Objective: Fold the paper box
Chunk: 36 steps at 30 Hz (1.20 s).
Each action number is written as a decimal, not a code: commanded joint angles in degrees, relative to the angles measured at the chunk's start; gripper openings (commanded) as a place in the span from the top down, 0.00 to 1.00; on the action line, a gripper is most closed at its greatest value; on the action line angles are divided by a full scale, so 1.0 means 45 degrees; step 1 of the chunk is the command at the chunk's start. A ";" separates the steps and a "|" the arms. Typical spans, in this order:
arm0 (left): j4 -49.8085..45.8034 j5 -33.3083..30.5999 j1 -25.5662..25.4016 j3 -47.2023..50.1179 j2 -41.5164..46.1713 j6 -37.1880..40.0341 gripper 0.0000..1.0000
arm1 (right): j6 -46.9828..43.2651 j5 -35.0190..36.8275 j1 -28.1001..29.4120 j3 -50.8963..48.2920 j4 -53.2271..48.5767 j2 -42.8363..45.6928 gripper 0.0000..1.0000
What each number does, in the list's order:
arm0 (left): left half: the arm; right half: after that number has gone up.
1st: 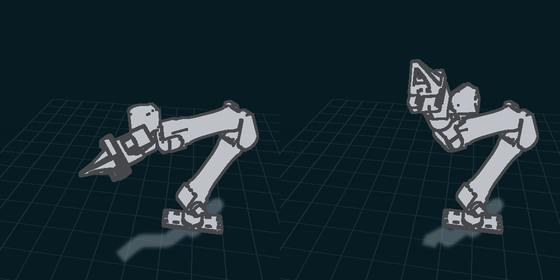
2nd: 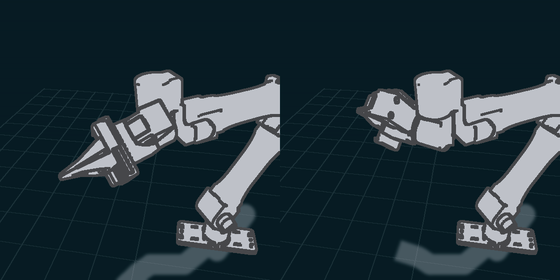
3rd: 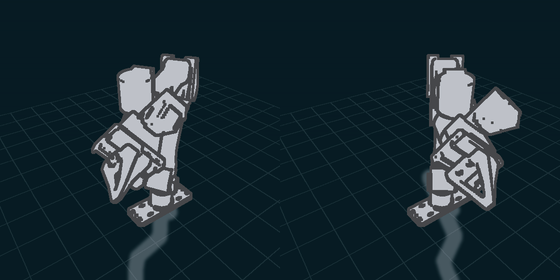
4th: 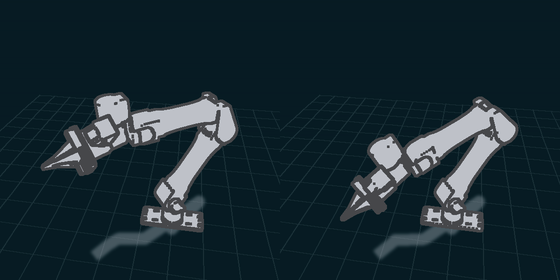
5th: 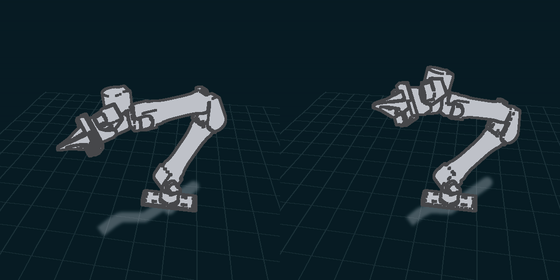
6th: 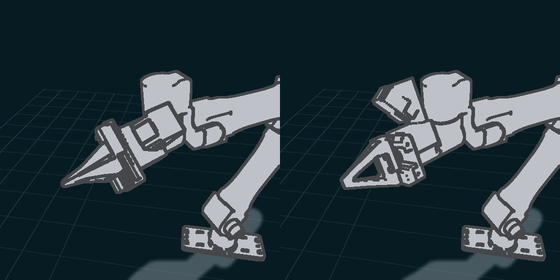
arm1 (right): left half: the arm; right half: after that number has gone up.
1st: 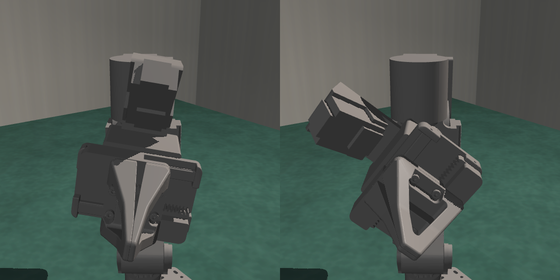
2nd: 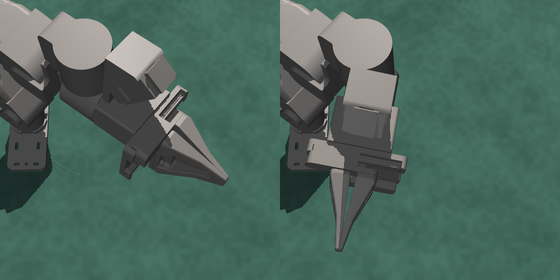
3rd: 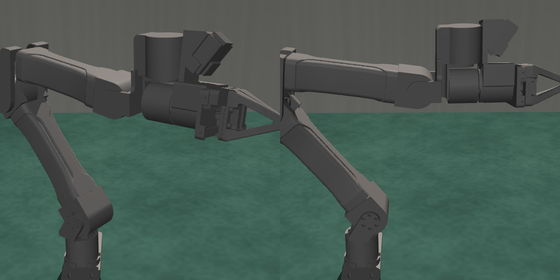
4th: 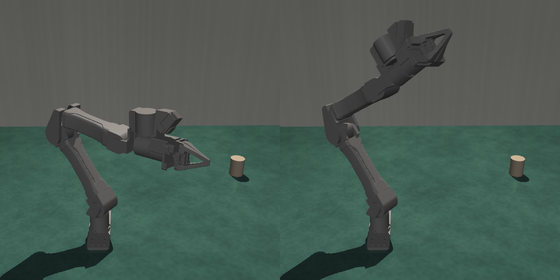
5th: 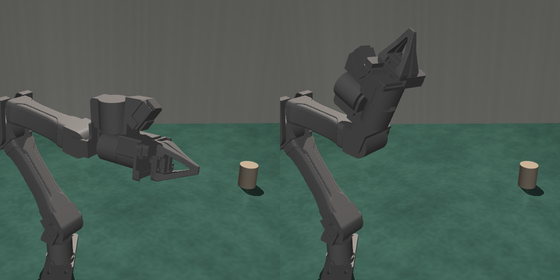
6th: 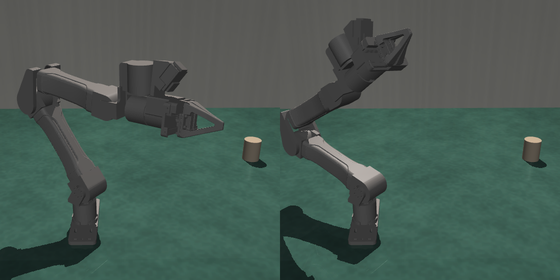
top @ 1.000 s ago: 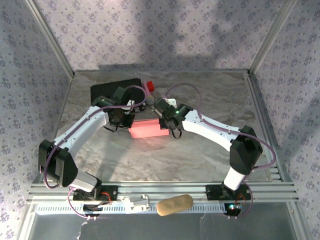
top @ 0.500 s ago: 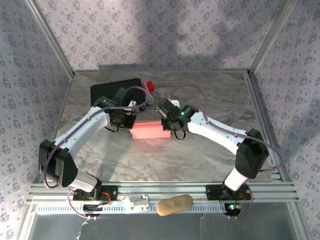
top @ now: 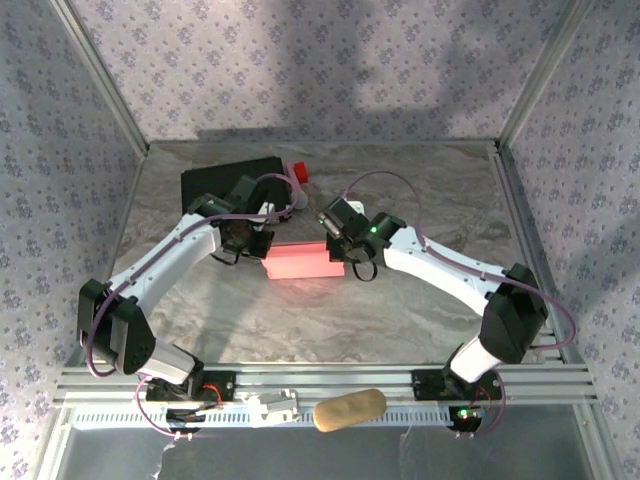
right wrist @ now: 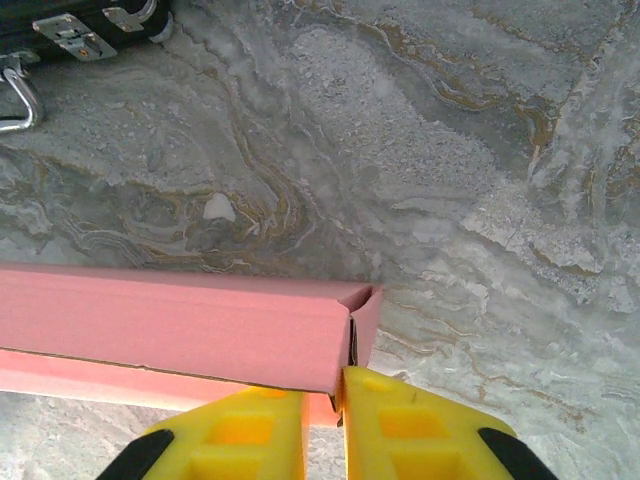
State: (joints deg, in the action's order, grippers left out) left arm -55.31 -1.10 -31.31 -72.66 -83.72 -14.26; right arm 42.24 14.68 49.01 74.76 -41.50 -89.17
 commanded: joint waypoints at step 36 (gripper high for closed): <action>-0.0405 -0.1747 -0.1370 -0.0907 -0.0489 -0.0615 1.00 | 1.1206 -0.2091 -0.1721 -0.3449 0.2250 0.4286 0.22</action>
State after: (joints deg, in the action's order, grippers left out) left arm -55.81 -8.40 -36.97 -75.24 -85.69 -16.21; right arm 77.69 7.01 41.85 58.81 -30.39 -69.10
